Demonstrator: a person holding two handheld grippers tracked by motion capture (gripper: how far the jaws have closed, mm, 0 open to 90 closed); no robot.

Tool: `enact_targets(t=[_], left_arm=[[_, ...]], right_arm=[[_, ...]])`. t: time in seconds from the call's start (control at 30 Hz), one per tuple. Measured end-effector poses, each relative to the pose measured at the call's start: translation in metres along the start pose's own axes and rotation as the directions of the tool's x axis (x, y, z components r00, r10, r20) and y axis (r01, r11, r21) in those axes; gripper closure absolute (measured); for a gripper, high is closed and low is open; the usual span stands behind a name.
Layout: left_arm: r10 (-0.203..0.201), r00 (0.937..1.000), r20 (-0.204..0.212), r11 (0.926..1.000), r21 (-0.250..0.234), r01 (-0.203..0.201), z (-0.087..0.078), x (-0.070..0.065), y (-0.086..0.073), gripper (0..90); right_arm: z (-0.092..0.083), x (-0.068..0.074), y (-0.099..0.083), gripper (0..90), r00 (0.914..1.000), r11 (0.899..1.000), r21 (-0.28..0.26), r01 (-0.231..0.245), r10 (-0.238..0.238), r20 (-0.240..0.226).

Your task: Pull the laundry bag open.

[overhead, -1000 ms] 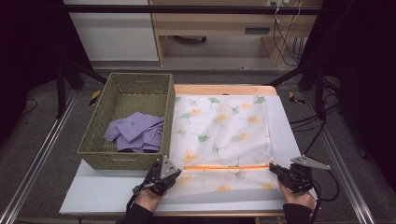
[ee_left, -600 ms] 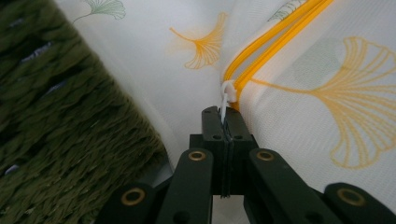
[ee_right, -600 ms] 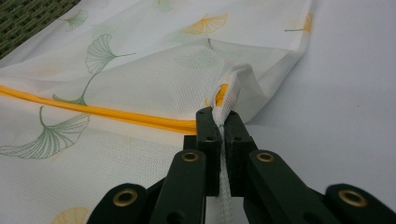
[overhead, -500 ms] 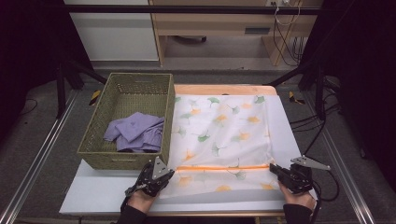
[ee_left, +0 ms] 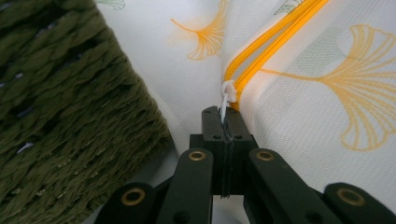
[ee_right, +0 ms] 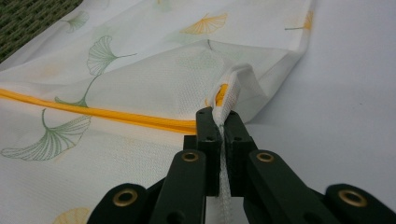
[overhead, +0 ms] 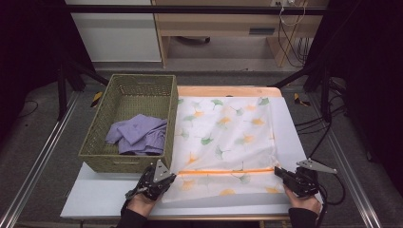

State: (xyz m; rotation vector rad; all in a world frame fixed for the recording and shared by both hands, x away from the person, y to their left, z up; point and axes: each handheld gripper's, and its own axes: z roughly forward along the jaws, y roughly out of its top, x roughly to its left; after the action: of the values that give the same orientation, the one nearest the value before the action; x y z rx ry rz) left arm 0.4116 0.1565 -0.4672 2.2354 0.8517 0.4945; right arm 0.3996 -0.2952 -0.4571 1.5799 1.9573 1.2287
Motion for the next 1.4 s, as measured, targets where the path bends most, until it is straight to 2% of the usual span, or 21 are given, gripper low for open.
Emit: enact_targets(t=[0.3,0.4,0.5,0.6,0.73,0.97,1.17,1.23,1.27,1.33,1.4], left_arm=[[0.026,0.9996,-0.005,0.9995,0.016,-0.026,-0.004,0.002,-0.004,89.1],[0.030,0.9992,-0.025,0.9992,0.026,-0.029,-0.007,0.006,-0.008,89.2],[0.007,0.9990,-0.045,0.9993,0.038,-0.005,-0.011,0.014,-0.015,89.2],[-0.043,0.9982,-0.041,0.9986,0.028,0.044,-0.013,0.022,-0.022,89.3],[-0.048,0.9978,-0.046,0.9984,0.027,0.050,-0.013,0.021,-0.023,89.2],[-0.057,0.9973,-0.046,0.9972,0.047,0.059,-0.013,0.021,-0.027,89.2],[-0.095,0.9953,-0.020,0.9951,0.024,0.096,-0.011,0.020,-0.028,88.8],[-0.113,0.9936,-0.004,0.9934,0.018,0.113,-0.012,0.021,-0.029,88.1],[-0.122,0.9925,-0.001,0.9924,0.016,0.122,-0.012,0.021,-0.029,86.9],[-0.126,0.9920,-0.005,0.9920,0.012,0.126,-0.013,0.020,-0.030,86.0],[-0.136,0.9907,-0.010,0.9907,0.006,0.136,-0.015,0.020,-0.031,82.9]], right_arm=[[0.000,-0.001,0.000,88.0,1.0000,1.000,-0.003,0.000,0.000,0.004],[0.000,-0.001,0.000,88.0,0.9999,1.000,-0.002,0.004,-0.004,0.015],[-0.001,-0.003,-0.001,88.0,0.9996,1.000,-0.003,-0.003,0.003,0.028],[-0.001,-0.005,-0.001,88.0,0.9992,1.000,-0.006,-0.015,0.015,0.036],[0.002,-0.003,-0.002,88.0,0.9992,1.000,0.012,-0.001,0.000,0.040],[0.003,-0.004,-0.005,87.9,0.9990,0.999,0.029,-0.015,0.014,0.041],[0.005,-0.005,-0.007,86.9,0.9991,0.999,0.038,-0.003,0.001,0.043],[0.005,-0.006,-0.009,84.8,0.9992,0.999,0.034,0.006,-0.008,0.040],[0.006,-0.006,-0.011,79.7,0.9981,0.999,0.040,0.024,-0.026,0.056],[0.006,-0.006,-0.012,77.6,0.9978,0.999,0.049,0.023,-0.026,0.062],[0.006,-0.006,-0.013,70.9,0.9965,0.998,0.053,0.028,-0.032,0.077]])
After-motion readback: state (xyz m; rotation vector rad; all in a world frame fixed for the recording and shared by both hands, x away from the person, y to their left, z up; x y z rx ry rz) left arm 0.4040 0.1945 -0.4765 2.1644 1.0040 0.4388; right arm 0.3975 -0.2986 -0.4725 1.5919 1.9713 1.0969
